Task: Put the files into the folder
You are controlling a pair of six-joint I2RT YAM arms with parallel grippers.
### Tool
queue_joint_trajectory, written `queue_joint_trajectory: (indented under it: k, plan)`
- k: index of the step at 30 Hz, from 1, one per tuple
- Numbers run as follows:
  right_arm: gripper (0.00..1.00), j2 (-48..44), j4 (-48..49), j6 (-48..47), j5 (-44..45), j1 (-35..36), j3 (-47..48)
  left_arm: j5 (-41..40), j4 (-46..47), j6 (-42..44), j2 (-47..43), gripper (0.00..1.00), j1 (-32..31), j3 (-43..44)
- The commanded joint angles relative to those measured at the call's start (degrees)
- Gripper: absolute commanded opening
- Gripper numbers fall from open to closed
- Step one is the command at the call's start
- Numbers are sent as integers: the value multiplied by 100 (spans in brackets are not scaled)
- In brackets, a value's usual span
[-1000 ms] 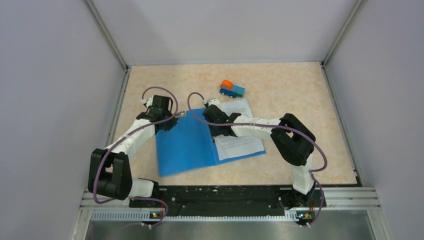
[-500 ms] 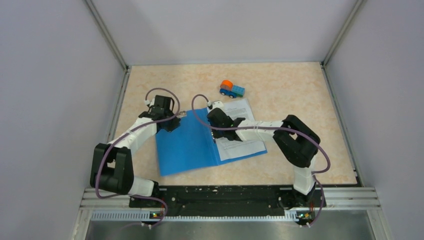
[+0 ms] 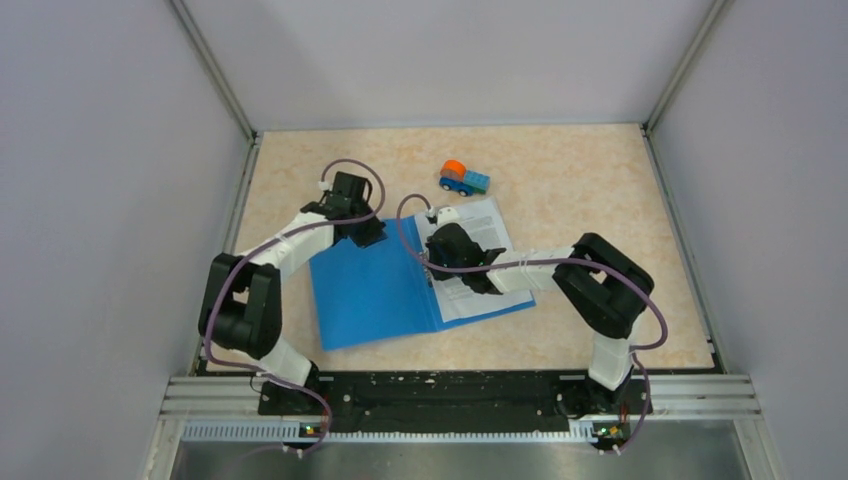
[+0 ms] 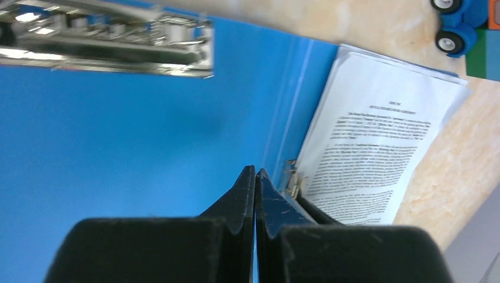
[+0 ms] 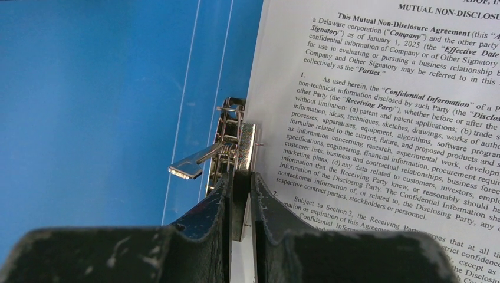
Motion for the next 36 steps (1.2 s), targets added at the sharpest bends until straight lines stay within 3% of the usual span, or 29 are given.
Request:
queue_joint_trajectory:
  k: [1,15,36]
  plan:
    - [0,-124,339,-328,-177,-62,-264,219,170,25,470,0,-198,628]
    - [0,-74,586,-422,-173,-58,-491,859,106,227,1970,0,-490,1963]
    - [0,-90,749,-419,-207,-68,-563,1838,50,447,2266,0,-590,1464]
